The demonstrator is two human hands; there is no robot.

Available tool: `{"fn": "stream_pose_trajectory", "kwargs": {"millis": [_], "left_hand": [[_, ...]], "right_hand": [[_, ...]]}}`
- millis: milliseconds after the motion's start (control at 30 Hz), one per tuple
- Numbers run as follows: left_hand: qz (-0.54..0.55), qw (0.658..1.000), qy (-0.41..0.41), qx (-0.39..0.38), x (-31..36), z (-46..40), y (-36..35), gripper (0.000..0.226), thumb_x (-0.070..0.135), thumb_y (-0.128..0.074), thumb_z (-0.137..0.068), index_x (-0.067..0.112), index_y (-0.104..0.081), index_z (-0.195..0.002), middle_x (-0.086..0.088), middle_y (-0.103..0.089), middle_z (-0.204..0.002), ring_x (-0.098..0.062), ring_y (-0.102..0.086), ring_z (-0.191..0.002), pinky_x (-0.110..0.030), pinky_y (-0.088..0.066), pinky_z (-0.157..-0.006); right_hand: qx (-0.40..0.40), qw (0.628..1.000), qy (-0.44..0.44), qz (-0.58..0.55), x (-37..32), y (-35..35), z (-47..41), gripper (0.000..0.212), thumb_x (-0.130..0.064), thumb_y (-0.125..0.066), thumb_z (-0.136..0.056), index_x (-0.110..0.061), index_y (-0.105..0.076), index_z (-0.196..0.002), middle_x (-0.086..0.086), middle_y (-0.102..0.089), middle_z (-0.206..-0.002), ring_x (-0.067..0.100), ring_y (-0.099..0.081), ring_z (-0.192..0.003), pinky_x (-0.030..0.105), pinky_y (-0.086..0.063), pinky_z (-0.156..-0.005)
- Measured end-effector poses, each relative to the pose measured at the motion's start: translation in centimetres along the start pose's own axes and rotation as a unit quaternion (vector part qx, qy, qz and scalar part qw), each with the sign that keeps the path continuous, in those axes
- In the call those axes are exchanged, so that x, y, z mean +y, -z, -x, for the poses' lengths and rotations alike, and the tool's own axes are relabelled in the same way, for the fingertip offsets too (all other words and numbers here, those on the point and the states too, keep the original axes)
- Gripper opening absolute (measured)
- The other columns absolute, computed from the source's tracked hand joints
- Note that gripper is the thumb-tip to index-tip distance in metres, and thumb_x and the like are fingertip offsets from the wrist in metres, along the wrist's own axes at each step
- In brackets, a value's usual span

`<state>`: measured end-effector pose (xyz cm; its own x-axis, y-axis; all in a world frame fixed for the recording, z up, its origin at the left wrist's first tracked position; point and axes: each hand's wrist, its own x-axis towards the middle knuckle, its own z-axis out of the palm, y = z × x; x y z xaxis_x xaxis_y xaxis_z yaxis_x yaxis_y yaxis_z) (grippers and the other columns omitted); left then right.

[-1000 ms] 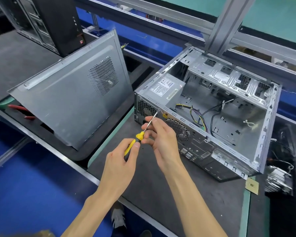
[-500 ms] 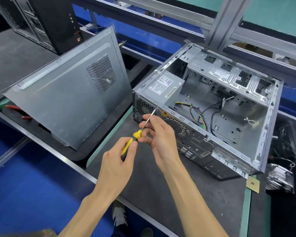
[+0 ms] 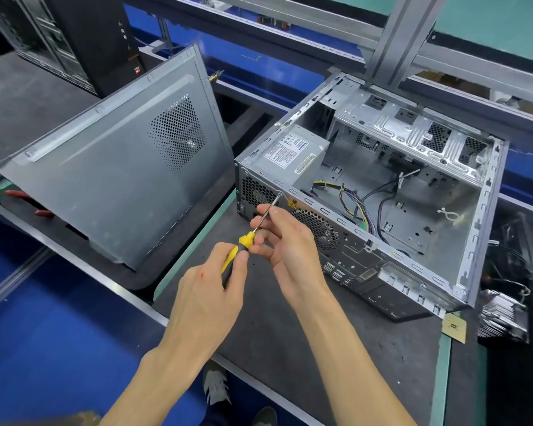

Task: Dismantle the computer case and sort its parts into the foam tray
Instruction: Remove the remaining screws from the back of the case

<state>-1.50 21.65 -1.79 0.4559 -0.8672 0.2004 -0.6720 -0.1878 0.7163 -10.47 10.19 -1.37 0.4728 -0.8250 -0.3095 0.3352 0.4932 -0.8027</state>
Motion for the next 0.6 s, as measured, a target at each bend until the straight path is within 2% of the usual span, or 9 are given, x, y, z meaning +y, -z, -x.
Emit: {"fn": "stream_pose_trajectory", "kwargs": {"millis": [133, 200, 233, 267, 367, 400, 467, 533, 600], "left_hand": [[-0.124, 0.99, -0.063, 0.026, 1.5, -0.6, 2.0, 0.018, 0.039, -0.057, -0.096, 0.022, -0.052, -0.1, 0.013, -0.041, -0.054, -0.01, -0.036, -0.041, -0.024, -0.032, -0.038], [-0.149, 0.985, -0.076, 0.029, 1.6, -1.1, 2.5, 0.018, 0.034, -0.062, -0.094, 0.018, -0.056, -0.098, 0.009, -0.048, -0.054, -0.018, -0.047, -0.041, -0.027, -0.034, -0.039], [-0.157, 0.984, -0.08, 0.031, 1.6, -1.3, 2.6, 0.017, 0.032, -0.063, -0.093, 0.016, -0.058, -0.096, 0.007, -0.05, -0.054, -0.024, -0.05, -0.043, -0.027, -0.034, -0.04], [-0.161, 0.983, -0.083, 0.035, 1.6, -1.5, 2.6, 0.016, 0.03, -0.065, -0.093, 0.015, -0.059, -0.095, 0.005, -0.051, -0.053, -0.026, -0.051, -0.044, -0.027, -0.034, -0.041], [-0.168, 0.981, -0.086, 0.039, 1.8, -1.6, 2.8, 0.014, 0.028, -0.065, -0.094, 0.014, -0.063, -0.094, 0.004, -0.052, -0.054, -0.029, -0.049, -0.043, -0.03, -0.037, -0.04], [-0.177, 0.979, -0.09, 0.044, 1.8, -1.6, 3.0, 0.015, 0.028, -0.064, -0.095, 0.014, -0.063, -0.093, 0.003, -0.053, -0.055, -0.029, -0.049, -0.043, -0.032, -0.039, -0.039], [-0.212, 0.969, -0.116, 0.059, 1.8, -2.0, 3.3, 0.018, 0.027, -0.062, -0.099, 0.012, -0.064, -0.089, 0.0, -0.056, -0.058, -0.031, -0.051, -0.041, -0.032, -0.039, -0.037], [-0.261, 0.95, -0.159, 0.062, 1.7, -2.4, 3.6, 0.02, 0.026, -0.061, -0.095, 0.011, -0.064, -0.084, -0.001, -0.057, -0.058, -0.03, -0.052, -0.038, -0.03, -0.035, -0.036], [-0.26, 0.952, -0.163, 0.024, 1.8, -2.5, 3.6, 0.02, 0.022, -0.064, -0.096, 0.009, -0.062, -0.081, -0.001, -0.052, -0.053, -0.029, -0.049, -0.037, -0.03, -0.033, -0.038]], "right_hand": [[0.001, 0.996, -0.051, -0.078, -0.8, -0.7, 0.3, 0.023, -0.015, -0.046, -0.107, -0.004, -0.067, -0.106, 0.005, -0.071, -0.078, 0.009, -0.06, -0.054, 0.02, -0.054, -0.052], [0.01, 0.994, -0.029, 0.102, -1.6, -0.6, 1.2, 0.023, -0.017, -0.048, -0.107, -0.007, -0.068, -0.105, 0.006, -0.075, -0.084, 0.012, -0.064, -0.055, 0.025, -0.055, -0.049], [0.023, 0.969, 0.02, 0.244, -2.1, -0.3, 1.8, 0.021, -0.021, -0.051, -0.105, -0.012, -0.07, -0.102, 0.002, -0.076, -0.081, 0.013, -0.066, -0.055, 0.027, -0.055, -0.047], [0.046, 0.921, 0.099, 0.375, -2.7, 0.2, 2.3, 0.02, -0.026, -0.054, -0.102, -0.018, -0.072, -0.097, -0.002, -0.074, -0.076, 0.012, -0.068, -0.056, 0.029, -0.055, -0.049], [0.159, 0.735, 0.338, 0.566, -5.8, 2.1, 2.9, 0.025, -0.04, -0.051, -0.096, -0.026, -0.071, -0.09, -0.012, -0.071, -0.076, 0.013, -0.066, -0.08, 0.033, -0.05, -0.067], [0.176, 0.695, 0.336, 0.611, -7.0, 2.5, 2.2, 0.03, -0.043, -0.046, -0.098, -0.026, -0.071, -0.094, -0.014, -0.071, -0.085, 0.016, -0.064, -0.092, 0.034, -0.046, -0.071], [0.133, 0.654, 0.194, 0.719, -8.5, 3.1, 0.0, 0.043, -0.048, -0.034, -0.105, -0.021, -0.068, -0.102, -0.001, -0.071, -0.099, 0.027, -0.061, -0.104, 0.038, -0.045, -0.077], [0.045, 0.623, 0.068, 0.778, -8.6, 3.3, -1.7, 0.057, -0.052, -0.019, -0.107, -0.018, -0.057, -0.083, 0.009, -0.068, -0.091, 0.035, -0.063, -0.092, 0.043, -0.049, -0.082], [0.005, 0.621, 0.069, 0.781, -8.3, 3.5, -2.5, 0.061, -0.052, -0.012, -0.107, -0.016, -0.045, -0.07, 0.01, -0.062, -0.075, 0.033, -0.061, -0.077, 0.046, -0.051, -0.083]]}}
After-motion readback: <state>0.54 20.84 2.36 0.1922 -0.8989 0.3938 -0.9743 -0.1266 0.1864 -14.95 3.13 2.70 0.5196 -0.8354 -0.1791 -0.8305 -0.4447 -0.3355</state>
